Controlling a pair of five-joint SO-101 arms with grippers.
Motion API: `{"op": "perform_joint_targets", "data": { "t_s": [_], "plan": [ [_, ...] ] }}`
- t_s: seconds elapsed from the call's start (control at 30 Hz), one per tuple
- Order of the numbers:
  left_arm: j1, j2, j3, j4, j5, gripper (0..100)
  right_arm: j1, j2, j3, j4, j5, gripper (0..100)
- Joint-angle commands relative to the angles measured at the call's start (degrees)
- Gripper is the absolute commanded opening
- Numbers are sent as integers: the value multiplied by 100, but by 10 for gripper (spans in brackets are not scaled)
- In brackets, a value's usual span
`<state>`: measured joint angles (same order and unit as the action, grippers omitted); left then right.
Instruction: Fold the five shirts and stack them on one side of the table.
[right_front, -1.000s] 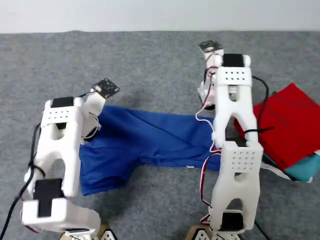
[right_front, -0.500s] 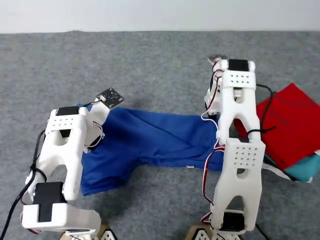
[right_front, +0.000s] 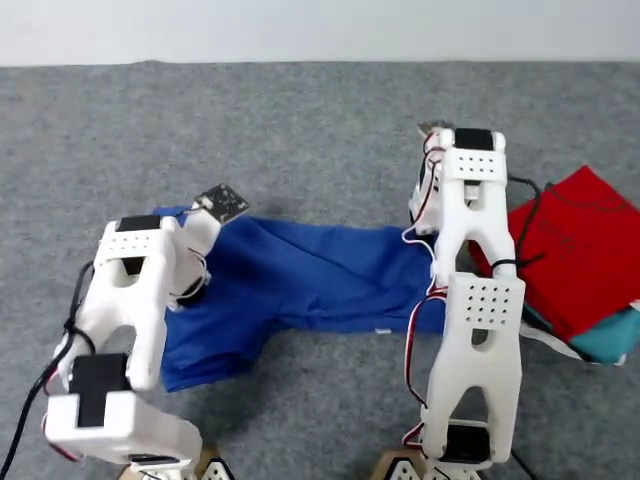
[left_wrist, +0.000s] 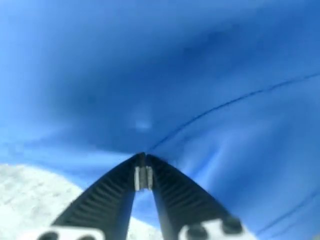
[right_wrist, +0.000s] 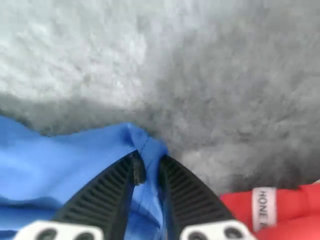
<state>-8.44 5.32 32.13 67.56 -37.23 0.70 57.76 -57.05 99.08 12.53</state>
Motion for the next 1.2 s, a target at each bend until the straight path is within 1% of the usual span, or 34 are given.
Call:
{"op": "perform_joint_targets", "data": {
  "t_s": [0.0, 0.17, 0.43, 0.53, 0.7, 0.77, 0.87, 1.0, 1.17],
  "plan": [
    [-9, 273, -57, -62, -53, 6, 48, -31, -844, -110, 220, 11],
    [-9, 264, -57, -44, -53, 6, 145, -31, -1178, -347, 229, 11],
    [-9, 281, -22, -44, -62, 6, 743, -31, -870, -365, 220, 11],
    [-9, 273, -22, -44, -62, 6, 813, -31, -879, -356, 211, 11],
    [0, 255, -22, 0, -202, 6, 593, -101, -941, -101, 211, 20],
    [0, 246, -127, 158, -211, 6, 418, -92, -1169, 321, 211, 61],
    [-9, 193, -418, 501, -193, 6, 321, -215, -1240, 409, 26, 129],
    [0, -431, -637, 818, -193, 6, 242, -716, -1143, 400, -88, 190],
    [9, -1442, -576, 844, -176, 7, 101, -1525, -325, 400, -70, 188]
  ]
}}
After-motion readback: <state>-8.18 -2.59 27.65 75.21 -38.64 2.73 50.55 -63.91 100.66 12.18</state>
